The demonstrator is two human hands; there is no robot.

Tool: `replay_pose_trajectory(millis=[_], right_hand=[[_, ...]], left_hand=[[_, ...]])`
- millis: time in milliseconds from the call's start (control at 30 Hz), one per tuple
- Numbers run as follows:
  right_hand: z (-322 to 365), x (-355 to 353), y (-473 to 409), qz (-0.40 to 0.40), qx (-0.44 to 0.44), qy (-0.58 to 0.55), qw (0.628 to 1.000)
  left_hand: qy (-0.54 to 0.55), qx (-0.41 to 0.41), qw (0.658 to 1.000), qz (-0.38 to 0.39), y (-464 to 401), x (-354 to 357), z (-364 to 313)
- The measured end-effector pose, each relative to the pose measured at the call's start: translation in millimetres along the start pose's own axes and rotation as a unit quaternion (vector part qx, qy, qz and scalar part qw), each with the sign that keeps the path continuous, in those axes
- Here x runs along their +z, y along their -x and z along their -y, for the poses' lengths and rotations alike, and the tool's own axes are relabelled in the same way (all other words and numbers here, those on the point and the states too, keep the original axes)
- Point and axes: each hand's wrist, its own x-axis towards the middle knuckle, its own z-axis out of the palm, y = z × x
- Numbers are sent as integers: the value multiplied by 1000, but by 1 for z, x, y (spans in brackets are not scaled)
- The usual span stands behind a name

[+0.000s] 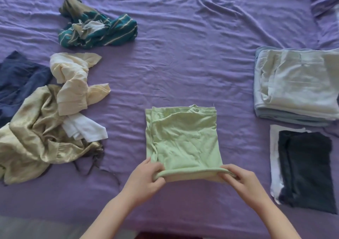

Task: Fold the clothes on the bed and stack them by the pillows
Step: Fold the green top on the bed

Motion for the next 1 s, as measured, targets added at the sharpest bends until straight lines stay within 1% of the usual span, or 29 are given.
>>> replay_pose_trajectory(millis=[100,167,267,333,467,533,600,667,733,800,867,933,1000], right_hand=[[-1,-1,1,2,6,-29,1000],[1,-4,-15,-22,2,-42,999],[3,-7,-56,-76,15,-63,995],[4,-5,-87,-98,33,-75,992],[6,3,-137,-156,41,-56,985],[6,8,-153,-179,46,-20,982],[2,17,-160,-193,45,36,980],[-2,28,-157,-202,54,77,975],[-5,39,-147,-204,93,67,972],[-10,50,-138,-210,135,60,967],[-14,58,-133,-221,171,49,959],[-15,59,-135,-214,206,13,955],[-16,56,-139,-192,227,-18,955]], left_hand=[[42,-27,999,-6,1,-1,-7],[70,-60,996,-17,-13,-6,-8],[144,-146,976,-69,-47,-12,-5],[163,-184,963,-111,-74,-14,1],[94,-198,965,-143,-120,-12,14],[28,-207,965,-160,-136,-9,19],[-56,-202,957,-203,-143,-5,21],[-78,-191,951,-231,-140,2,21],[-43,-223,948,-221,-130,11,24],[29,-287,933,-215,-121,16,31],[102,-334,912,-218,-119,16,37],[193,-368,887,-201,-121,14,41],[340,-382,843,-167,-123,13,41]])
